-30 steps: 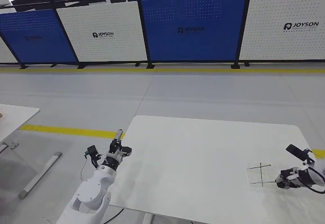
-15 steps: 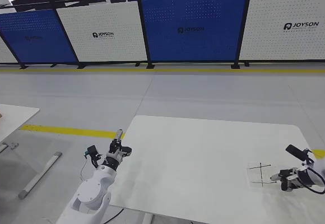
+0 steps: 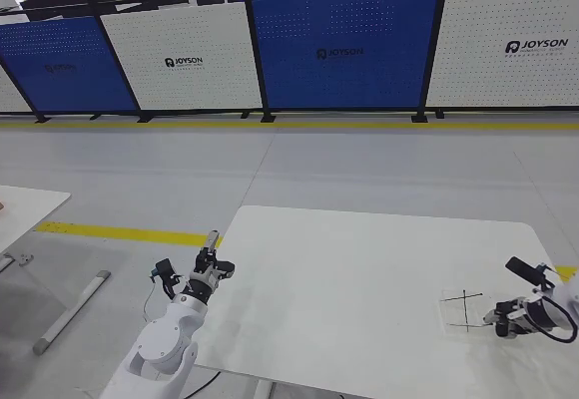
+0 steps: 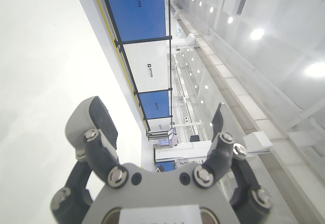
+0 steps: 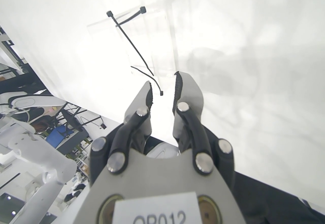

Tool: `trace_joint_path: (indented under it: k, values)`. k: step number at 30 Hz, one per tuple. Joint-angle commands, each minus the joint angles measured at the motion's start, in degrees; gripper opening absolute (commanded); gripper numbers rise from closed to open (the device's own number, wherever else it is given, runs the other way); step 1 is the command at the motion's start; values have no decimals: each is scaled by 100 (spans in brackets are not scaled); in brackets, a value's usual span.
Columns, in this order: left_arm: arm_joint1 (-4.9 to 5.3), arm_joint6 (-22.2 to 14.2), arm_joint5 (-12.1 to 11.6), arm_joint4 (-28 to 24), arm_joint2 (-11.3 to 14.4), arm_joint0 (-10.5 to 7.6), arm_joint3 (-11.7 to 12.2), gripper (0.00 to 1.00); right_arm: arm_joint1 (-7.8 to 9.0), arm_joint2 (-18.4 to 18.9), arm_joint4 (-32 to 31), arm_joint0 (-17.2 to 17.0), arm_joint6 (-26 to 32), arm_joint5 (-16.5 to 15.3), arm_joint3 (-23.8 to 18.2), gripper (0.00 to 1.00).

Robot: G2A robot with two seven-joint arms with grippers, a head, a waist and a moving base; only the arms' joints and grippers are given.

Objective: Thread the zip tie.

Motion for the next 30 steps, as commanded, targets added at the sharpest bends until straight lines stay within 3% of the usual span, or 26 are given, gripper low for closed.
trace_joint_path:
  k: [1, 12, 16, 20, 30]
  values:
    - [0, 0, 0, 0, 0, 0, 0, 100, -5, -10, 4, 8, 0, 0, 5, 16]
    - [0, 0, 0, 0, 0, 0, 0, 100, 11, 81, -30, -60, 0, 0, -90, 14]
    - [0, 0, 0, 0, 0, 0, 0, 100, 23, 143, -46, -114, 0, 0, -146, 10]
    - [0, 0, 0, 0, 0, 0, 0, 100, 31, 196, -63, -159, 0, 0, -191, 0]
    - [0, 0, 0, 0, 0, 0, 0, 100, 57, 411, -10, -297, 0, 0, -358, 0]
